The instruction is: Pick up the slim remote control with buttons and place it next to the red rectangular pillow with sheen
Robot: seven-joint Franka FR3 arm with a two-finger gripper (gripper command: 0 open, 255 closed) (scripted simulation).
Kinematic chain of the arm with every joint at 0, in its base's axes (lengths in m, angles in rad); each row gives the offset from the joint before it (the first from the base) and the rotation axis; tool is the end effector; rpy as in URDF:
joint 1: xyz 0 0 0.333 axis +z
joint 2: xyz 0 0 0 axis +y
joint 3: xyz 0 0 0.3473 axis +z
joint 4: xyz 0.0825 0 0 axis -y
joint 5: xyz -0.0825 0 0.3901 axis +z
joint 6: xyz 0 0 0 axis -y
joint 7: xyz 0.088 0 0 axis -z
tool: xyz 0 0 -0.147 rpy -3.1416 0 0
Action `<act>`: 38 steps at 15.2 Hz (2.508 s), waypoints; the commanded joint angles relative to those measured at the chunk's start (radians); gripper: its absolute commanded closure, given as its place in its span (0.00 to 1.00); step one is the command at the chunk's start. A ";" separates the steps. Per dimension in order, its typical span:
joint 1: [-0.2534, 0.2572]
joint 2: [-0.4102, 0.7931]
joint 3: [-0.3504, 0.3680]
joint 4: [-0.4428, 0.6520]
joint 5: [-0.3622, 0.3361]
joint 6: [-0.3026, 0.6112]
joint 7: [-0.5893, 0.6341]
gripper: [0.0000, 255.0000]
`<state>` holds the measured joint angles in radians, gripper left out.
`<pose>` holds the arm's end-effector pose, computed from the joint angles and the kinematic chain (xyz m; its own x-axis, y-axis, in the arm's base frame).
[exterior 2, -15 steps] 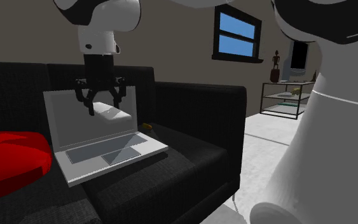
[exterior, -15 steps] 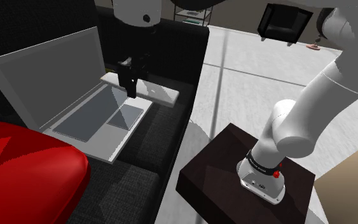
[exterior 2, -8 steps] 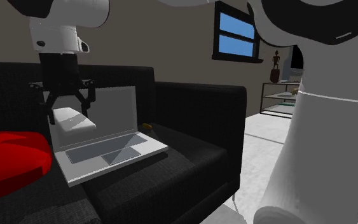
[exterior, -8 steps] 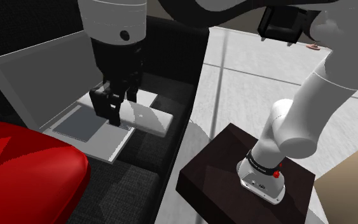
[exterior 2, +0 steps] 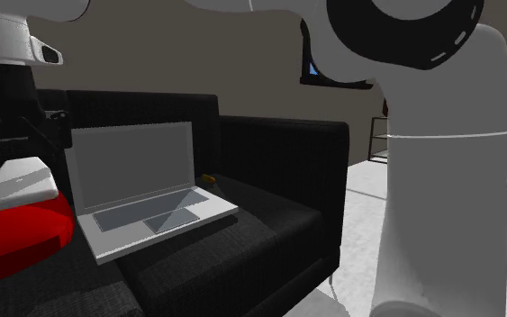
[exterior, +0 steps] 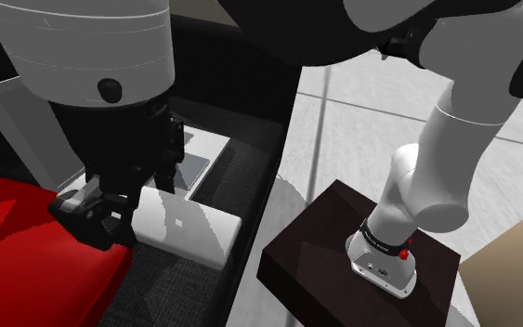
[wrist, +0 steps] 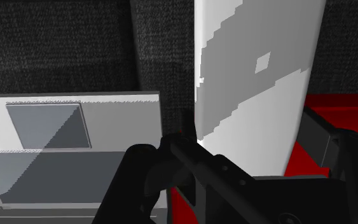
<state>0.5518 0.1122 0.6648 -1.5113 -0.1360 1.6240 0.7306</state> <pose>0.2439 0.5459 0.5974 0.8812 0.4686 0.0626 0.4674 -0.8834 0.0336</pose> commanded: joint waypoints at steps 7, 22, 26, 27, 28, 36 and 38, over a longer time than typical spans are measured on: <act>0.080 0.105 0.033 0.038 -0.073 0.033 0.116 1.00; 0.060 0.095 0.025 -0.175 -0.073 0.238 0.131 1.00; 0.059 0.103 0.022 -0.220 -0.082 0.288 0.140 1.00; 0.059 0.106 0.021 -0.230 -0.084 0.301 0.142 1.00; 0.059 0.109 0.020 -0.241 -0.087 0.313 0.145 1.00; 0.063 0.141 0.011 -0.313 -0.117 0.408 0.169 1.00; 0.066 0.151 0.008 -0.329 -0.126 0.431 0.177 1.00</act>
<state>0.6142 0.2533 0.6747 -1.8301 -0.2548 2.0406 0.9002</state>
